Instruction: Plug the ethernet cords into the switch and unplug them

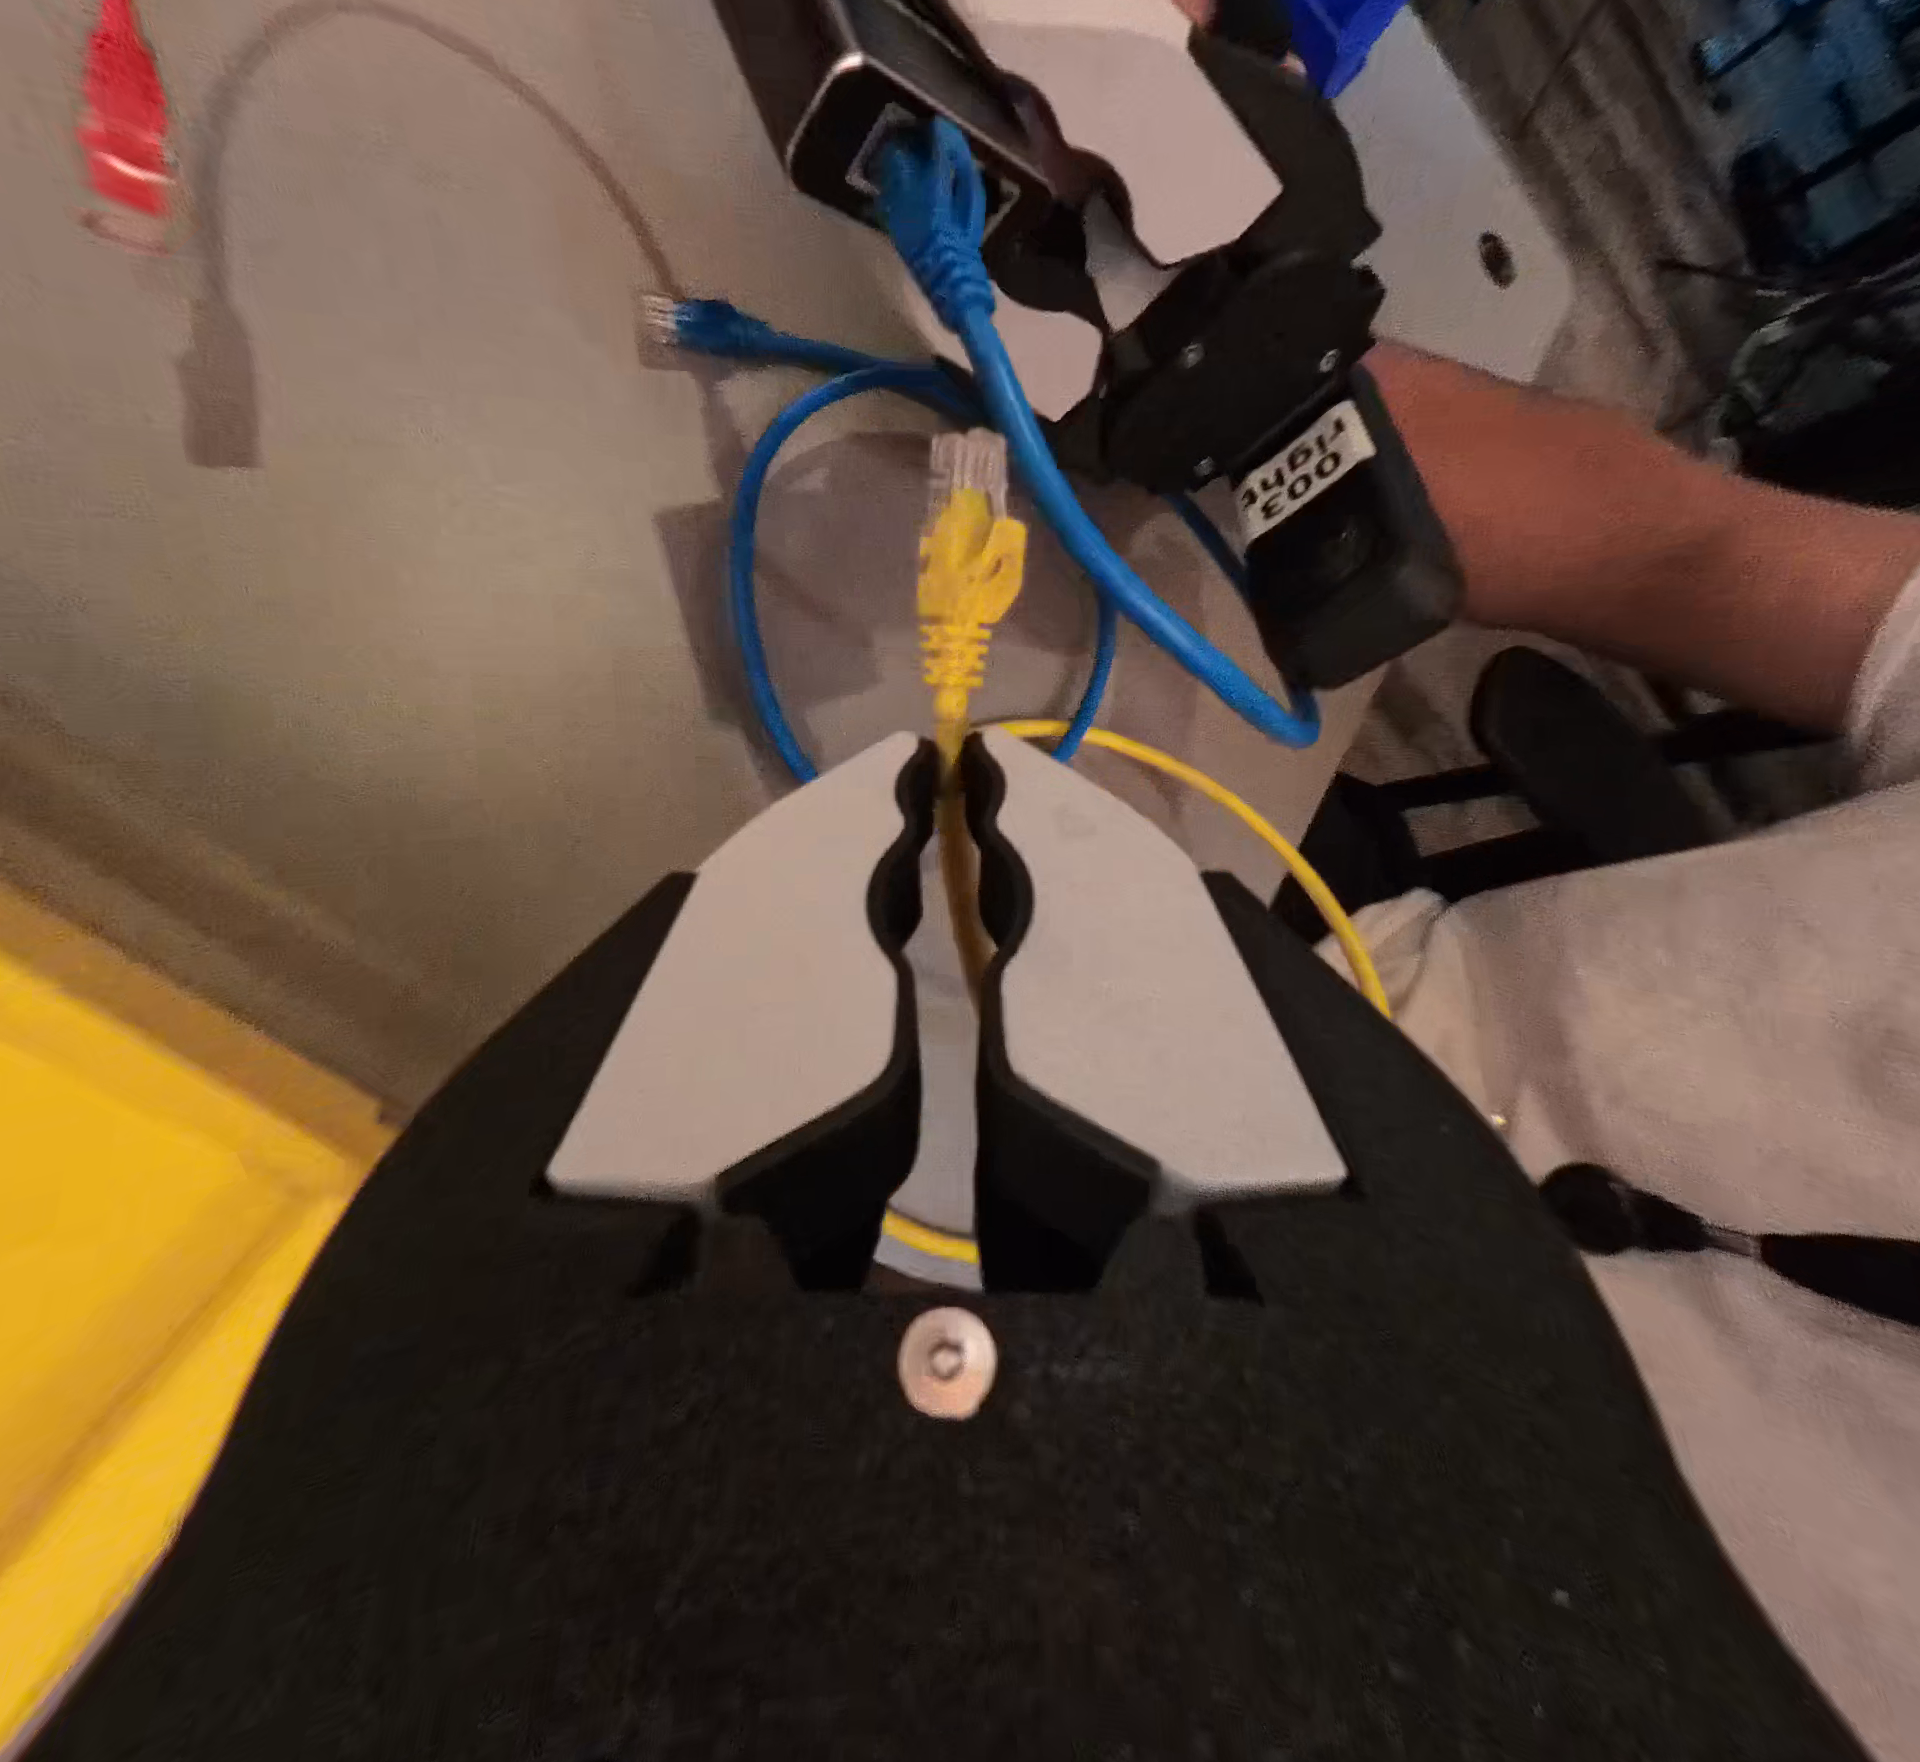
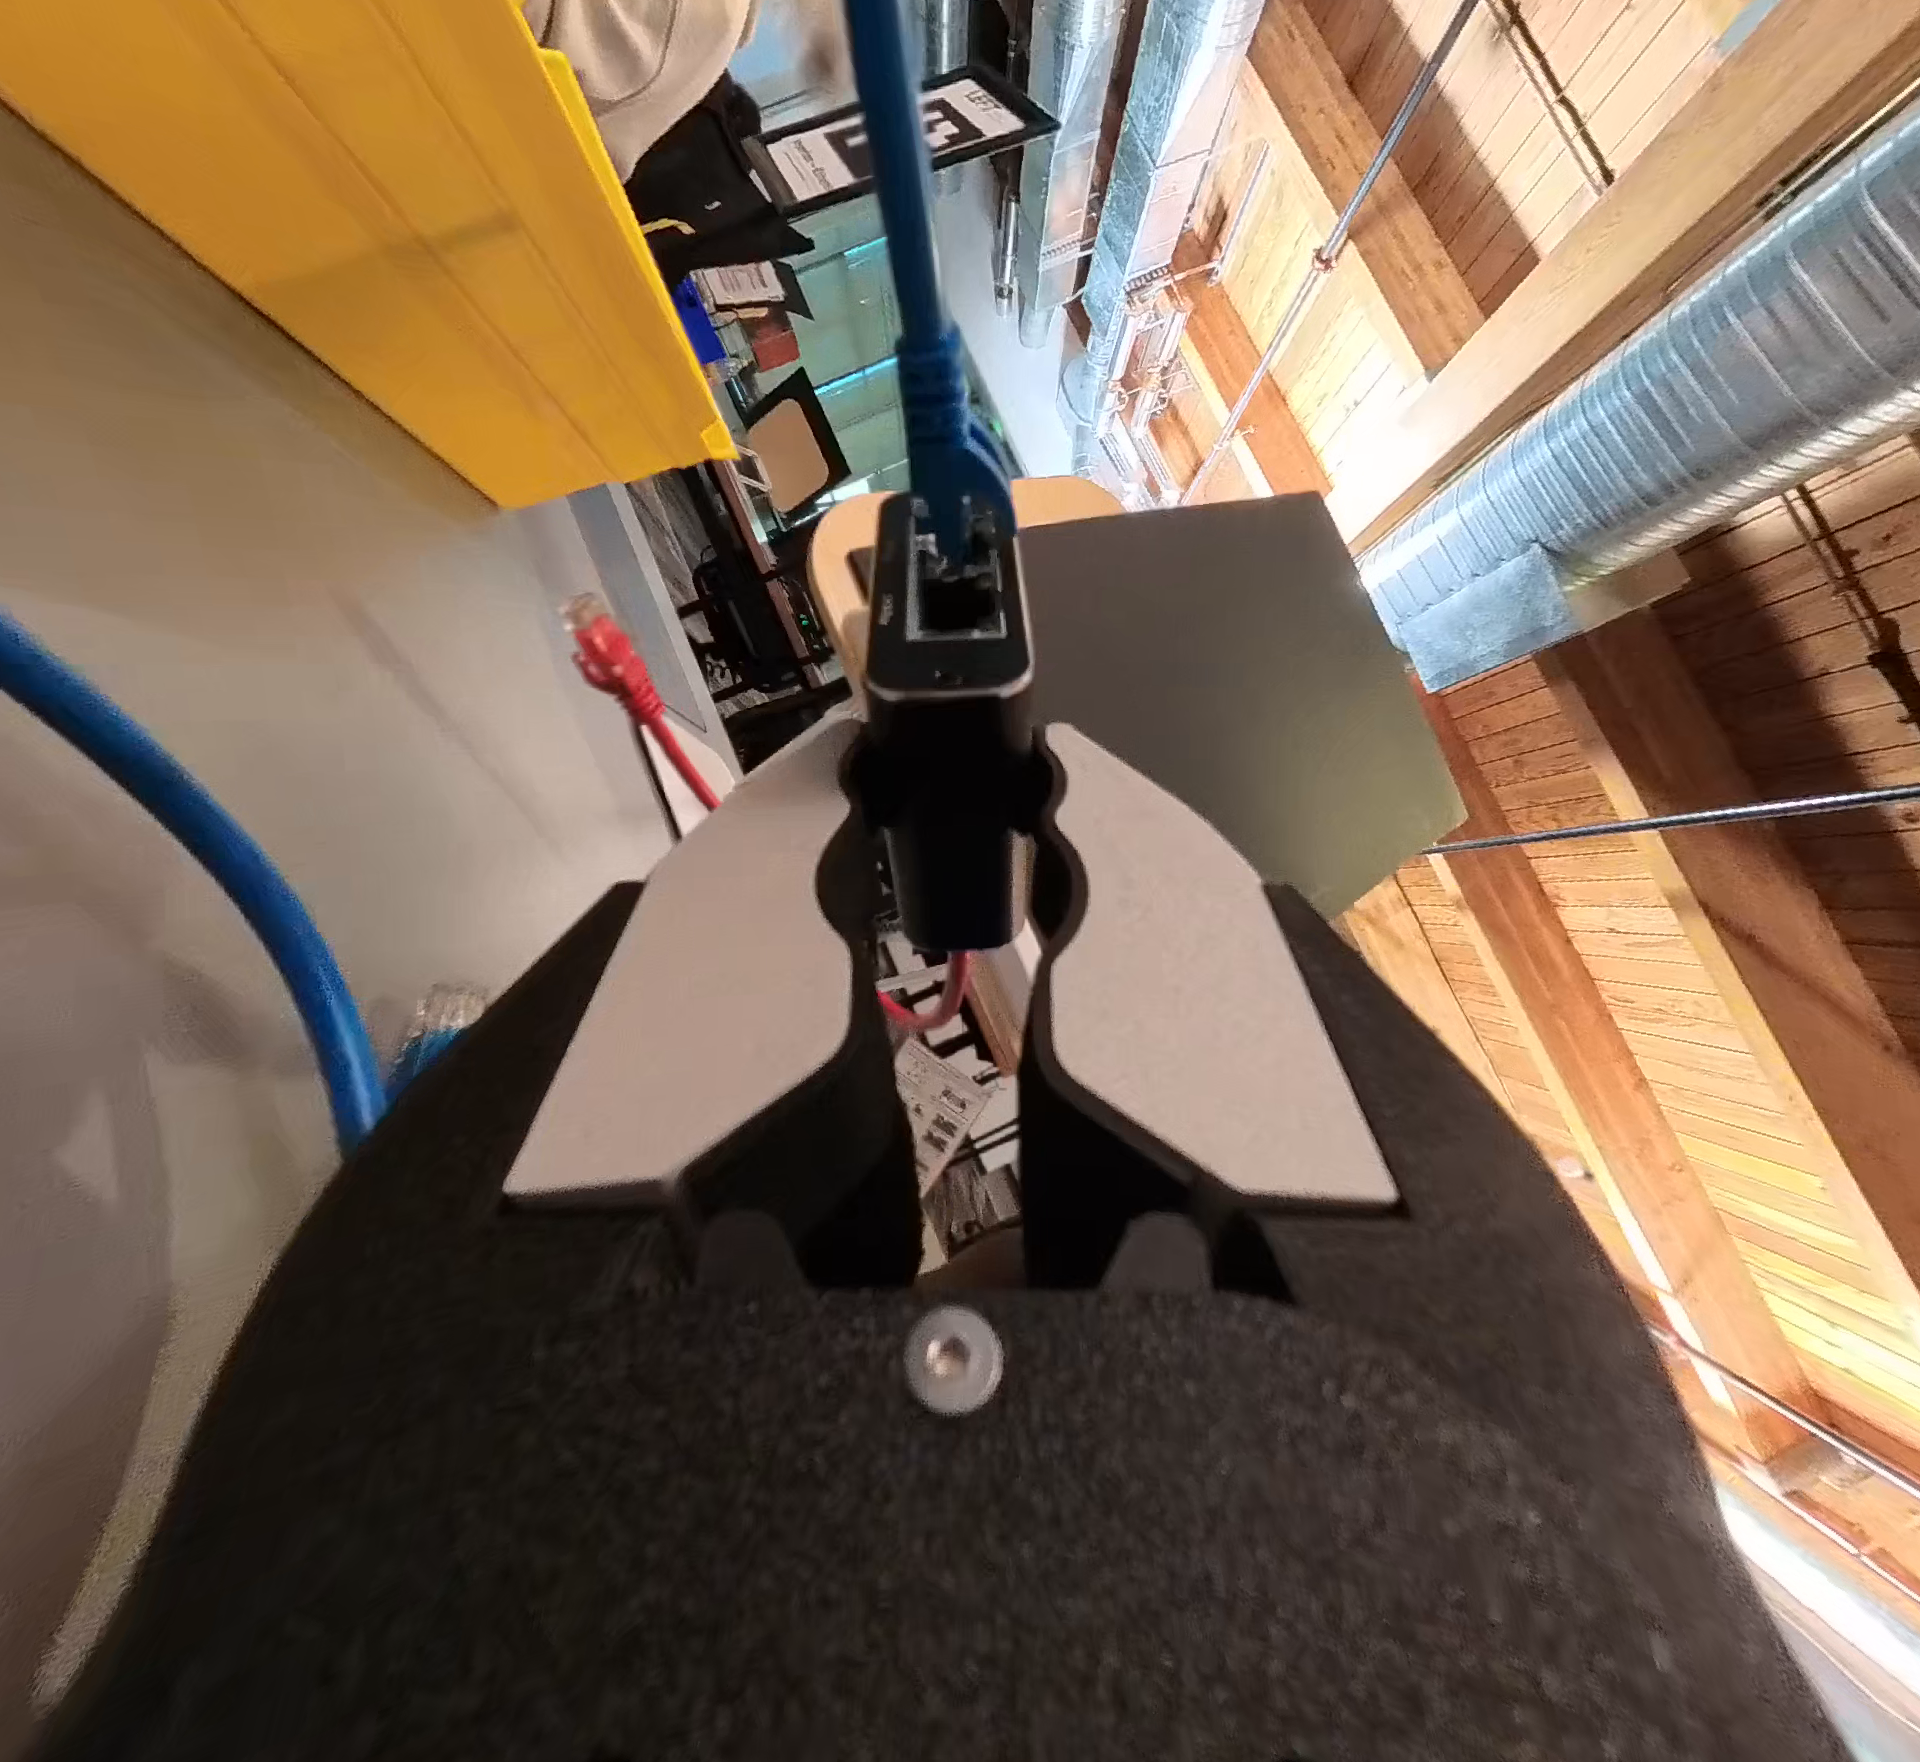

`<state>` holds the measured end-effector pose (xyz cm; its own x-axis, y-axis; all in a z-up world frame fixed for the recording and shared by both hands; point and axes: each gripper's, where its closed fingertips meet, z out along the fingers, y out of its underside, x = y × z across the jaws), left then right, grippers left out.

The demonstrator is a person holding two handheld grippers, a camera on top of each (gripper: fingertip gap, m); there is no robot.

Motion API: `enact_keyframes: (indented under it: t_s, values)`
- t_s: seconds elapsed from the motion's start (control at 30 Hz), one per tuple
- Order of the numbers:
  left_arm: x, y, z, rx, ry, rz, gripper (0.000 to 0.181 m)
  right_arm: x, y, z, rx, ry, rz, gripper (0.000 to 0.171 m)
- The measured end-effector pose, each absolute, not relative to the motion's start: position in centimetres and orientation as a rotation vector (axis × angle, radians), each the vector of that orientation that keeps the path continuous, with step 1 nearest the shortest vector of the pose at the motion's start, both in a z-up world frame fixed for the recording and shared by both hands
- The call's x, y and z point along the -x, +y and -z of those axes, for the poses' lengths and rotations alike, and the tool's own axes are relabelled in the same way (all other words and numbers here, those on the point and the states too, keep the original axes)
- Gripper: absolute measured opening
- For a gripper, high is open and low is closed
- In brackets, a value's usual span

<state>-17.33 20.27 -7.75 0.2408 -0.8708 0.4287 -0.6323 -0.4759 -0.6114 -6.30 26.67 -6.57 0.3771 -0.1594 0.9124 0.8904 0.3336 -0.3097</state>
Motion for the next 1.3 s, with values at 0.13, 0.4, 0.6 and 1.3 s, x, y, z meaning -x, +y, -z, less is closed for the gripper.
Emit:
enact_keyframes:
  t_s: [0.13,0.4,0.6,1.3]
  values:
    - [15.2,20.3,10.2,2.261,1.329,1.219,0.005,6.7,26.0,6.0,0.949,-0.901,0.807,0.026]
    - [12.5,19.9,9.0,2.133,1.164,1.517,0.005,7.1,26.3,7.0,0.969,-0.968,0.848,0.025]
    - [12.7,20.2,10.1,2.204,1.027,1.631,0.005,7.5,26.2,7.7,0.922,-1.052,0.932,0.026]
    - [12.9,20.0,9.1,2.203,0.801,1.799,0.005,7.6,26.6,7.8,0.943,-1.077,1.062,0.026]
